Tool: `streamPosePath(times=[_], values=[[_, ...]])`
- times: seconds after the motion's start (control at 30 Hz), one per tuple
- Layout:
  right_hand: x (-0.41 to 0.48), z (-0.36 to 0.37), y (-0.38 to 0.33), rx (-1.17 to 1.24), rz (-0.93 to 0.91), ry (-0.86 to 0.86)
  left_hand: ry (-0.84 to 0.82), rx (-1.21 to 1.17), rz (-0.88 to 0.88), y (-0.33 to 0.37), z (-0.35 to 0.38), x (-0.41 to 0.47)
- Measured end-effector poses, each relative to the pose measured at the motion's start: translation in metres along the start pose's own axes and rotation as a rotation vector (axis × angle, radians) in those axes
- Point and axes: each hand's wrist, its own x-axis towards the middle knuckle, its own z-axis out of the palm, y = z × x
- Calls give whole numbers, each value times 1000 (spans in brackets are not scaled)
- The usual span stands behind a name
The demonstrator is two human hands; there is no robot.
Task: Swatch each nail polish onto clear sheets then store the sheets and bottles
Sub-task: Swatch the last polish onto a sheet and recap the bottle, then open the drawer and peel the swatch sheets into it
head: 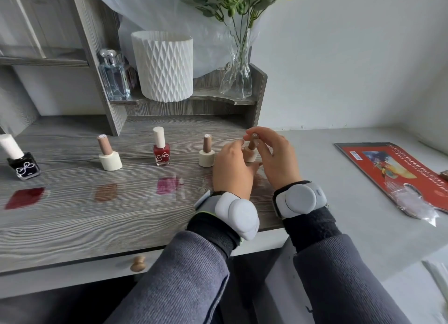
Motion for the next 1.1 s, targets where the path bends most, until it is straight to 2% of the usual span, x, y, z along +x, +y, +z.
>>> streamPosePath(times=[0.37,0.63,0.77,1.1], values=[[1,0,1,27,35,-46,50,42,-22,4,-7,-4],[-12,-6,-17,3,-2,225,230,-15,84,2,-32,-25],[-25,-6,-27,24,32,277,202,-48,30,-3,-45,-38],[-69,7,-80,136,48,181,127,-20,23,-3,-94,-72]])
